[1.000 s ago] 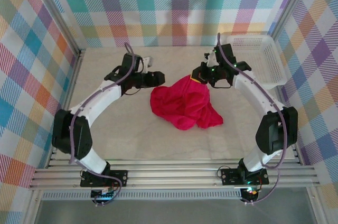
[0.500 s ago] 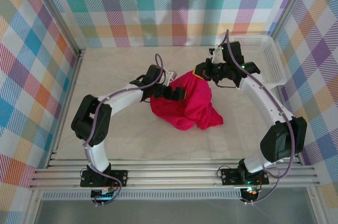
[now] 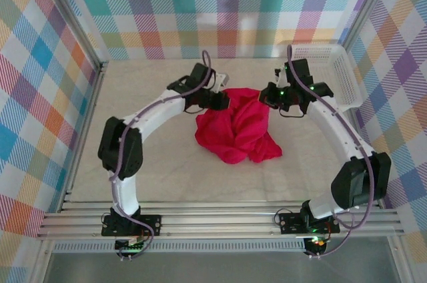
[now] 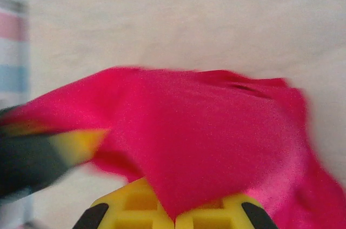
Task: Fold the inside-out t-shirt
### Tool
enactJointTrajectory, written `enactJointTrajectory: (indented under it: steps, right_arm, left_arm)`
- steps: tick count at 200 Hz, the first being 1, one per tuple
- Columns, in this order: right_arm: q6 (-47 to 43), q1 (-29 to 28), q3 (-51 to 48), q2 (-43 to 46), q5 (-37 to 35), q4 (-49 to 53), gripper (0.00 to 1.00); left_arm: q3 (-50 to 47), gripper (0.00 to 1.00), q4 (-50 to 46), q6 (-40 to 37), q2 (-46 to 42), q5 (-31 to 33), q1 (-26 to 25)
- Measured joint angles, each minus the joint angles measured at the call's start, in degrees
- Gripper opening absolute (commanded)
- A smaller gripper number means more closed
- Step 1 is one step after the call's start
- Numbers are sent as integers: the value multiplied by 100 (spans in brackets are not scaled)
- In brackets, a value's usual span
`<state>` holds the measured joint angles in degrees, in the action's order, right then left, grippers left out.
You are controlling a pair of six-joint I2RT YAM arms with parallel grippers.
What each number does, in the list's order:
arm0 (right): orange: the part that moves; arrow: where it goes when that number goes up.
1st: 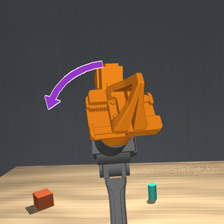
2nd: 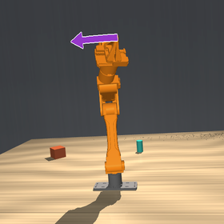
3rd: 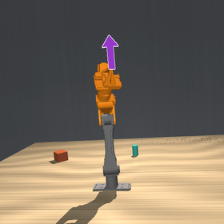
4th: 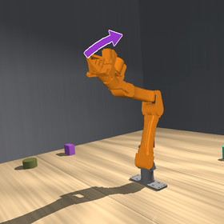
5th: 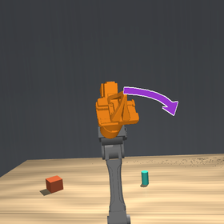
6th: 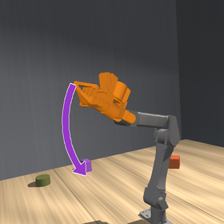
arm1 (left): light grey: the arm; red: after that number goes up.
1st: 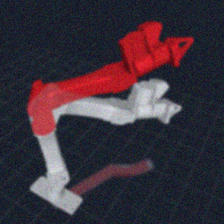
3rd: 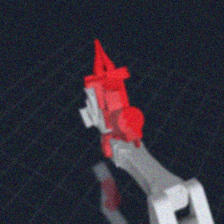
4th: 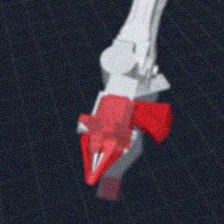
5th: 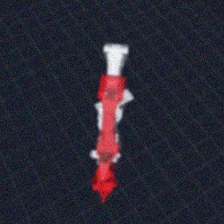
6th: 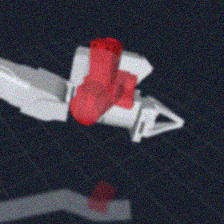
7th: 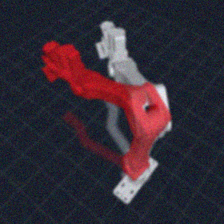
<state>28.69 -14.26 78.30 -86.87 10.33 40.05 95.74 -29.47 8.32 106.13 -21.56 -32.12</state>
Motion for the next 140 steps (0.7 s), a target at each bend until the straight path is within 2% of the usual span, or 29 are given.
enactJointTrajectory:
  steps: [24,46,67,86,100,112,140]
  right_arm:
    - [-162,44,-11,-286,-695,153,0]
    - [-181,-7,-9,-201,-658,120,29]
    - [-42,-107,-133,63,-498,22,35]
    - [181,-302,-601,581,-400,-197,31]
    - [420,-621,-1097,1045,-271,-525,22]
    - [737,-951,-1558,1353,-168,-968,20]
    - [1434,-1775,-2330,1222,-238,-2192,16]
  left_arm:
    - [442,0,-385,114,-776,-258,15]
    - [551,0,-400,387,-1141,-695,0]
    - [474,0,-297,739,-1045,-933,7]
    - [372,0,-227,1025,-741,-1014,15]
    - [369,0,-219,1169,-492,-1038,15]
    - [369,0,-216,1276,-323,-1038,15]
    - [378,0,-234,1467,-208,-1036,15]
